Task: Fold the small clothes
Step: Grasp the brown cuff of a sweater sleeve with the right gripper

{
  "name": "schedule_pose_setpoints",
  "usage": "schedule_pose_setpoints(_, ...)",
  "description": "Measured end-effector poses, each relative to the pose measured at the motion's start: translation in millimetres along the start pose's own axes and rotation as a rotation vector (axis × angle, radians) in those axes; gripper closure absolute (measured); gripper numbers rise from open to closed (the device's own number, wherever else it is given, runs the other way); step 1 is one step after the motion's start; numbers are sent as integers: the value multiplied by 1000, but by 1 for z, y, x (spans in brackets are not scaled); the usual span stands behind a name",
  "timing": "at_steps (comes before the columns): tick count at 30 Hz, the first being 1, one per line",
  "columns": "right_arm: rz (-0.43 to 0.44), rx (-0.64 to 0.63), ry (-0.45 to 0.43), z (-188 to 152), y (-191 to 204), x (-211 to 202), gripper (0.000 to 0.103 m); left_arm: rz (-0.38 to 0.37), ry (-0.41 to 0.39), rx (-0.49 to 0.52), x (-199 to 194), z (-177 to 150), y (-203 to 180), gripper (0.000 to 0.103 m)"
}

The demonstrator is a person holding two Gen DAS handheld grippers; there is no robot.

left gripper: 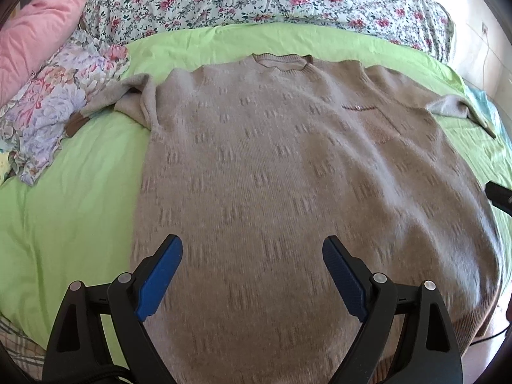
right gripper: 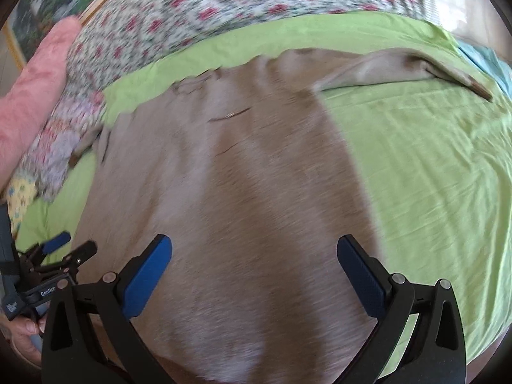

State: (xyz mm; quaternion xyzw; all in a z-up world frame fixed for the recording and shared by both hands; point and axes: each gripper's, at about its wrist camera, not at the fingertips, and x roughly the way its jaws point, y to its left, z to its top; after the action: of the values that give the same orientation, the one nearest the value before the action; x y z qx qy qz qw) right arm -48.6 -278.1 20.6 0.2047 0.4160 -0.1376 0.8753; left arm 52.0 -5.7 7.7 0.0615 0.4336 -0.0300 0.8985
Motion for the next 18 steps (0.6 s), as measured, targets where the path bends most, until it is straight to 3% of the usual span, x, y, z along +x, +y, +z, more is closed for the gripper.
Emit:
schedule_pose_setpoints(9, -80, 220, -62, 66, -114, -10, 1, 22, -2, -22, 23, 38, 6, 13)
schedule_pose_setpoints(15, -139, 393, -123, 117, -213, 8, 9, 50, 5, -50, 46, 63, 13, 12)
schedule_pose_setpoints(18, -110, 504, -148, 135, -249, 19, 17, 65, 2, -73, 58, 75, 19, 12)
